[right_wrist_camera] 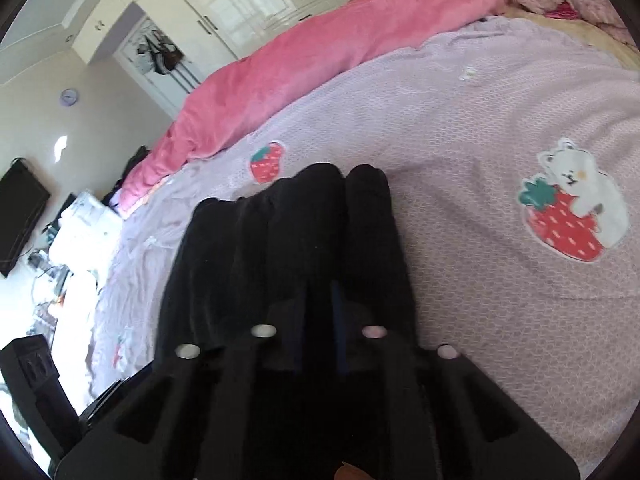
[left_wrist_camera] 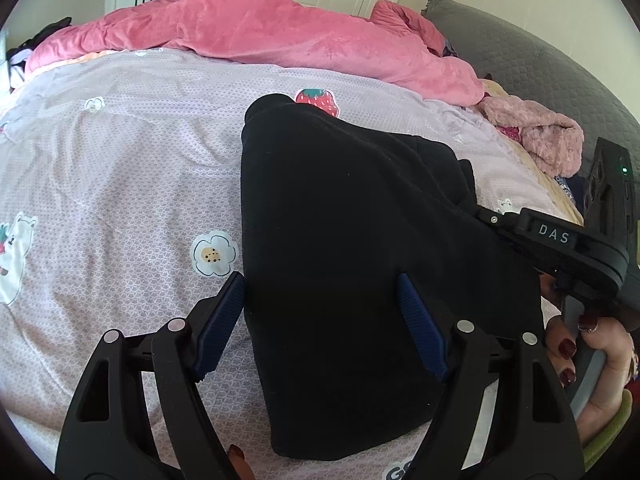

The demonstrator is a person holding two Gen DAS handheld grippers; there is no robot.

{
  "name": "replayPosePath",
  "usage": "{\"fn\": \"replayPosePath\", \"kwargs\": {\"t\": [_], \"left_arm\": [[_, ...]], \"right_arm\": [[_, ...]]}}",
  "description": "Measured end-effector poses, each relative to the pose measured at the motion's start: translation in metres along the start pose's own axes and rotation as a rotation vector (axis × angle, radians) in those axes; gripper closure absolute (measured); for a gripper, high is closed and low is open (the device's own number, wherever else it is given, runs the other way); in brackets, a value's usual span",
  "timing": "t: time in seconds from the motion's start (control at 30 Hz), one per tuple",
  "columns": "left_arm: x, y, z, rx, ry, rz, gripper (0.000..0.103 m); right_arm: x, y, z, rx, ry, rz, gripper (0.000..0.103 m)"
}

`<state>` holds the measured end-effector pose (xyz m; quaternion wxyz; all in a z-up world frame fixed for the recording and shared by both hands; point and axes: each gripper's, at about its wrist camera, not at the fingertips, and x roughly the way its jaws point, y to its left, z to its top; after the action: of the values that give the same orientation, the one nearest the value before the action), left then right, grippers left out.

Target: Fold small clothes

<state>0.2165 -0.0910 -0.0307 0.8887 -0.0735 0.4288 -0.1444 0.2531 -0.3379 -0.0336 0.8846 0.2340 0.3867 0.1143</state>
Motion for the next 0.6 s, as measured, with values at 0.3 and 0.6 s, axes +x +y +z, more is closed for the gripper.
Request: {"fn": "replayPosePath", "kwargs": {"t": [0.3,0.6], "left_arm": [[-0.012,0.000,-0.001,-0.025,-0.007,-0.055,0.034],[-0.003,-0.001,-0.005,-0.023,0.006,-0.040,0.032]], "right_arm": [[-0.041,0.036,0.000,-0.236,-0.205,-0.151,0.100],[-0.022,-0.015,0.001,-0.116,-0.127,-0.319,0.103]]}}
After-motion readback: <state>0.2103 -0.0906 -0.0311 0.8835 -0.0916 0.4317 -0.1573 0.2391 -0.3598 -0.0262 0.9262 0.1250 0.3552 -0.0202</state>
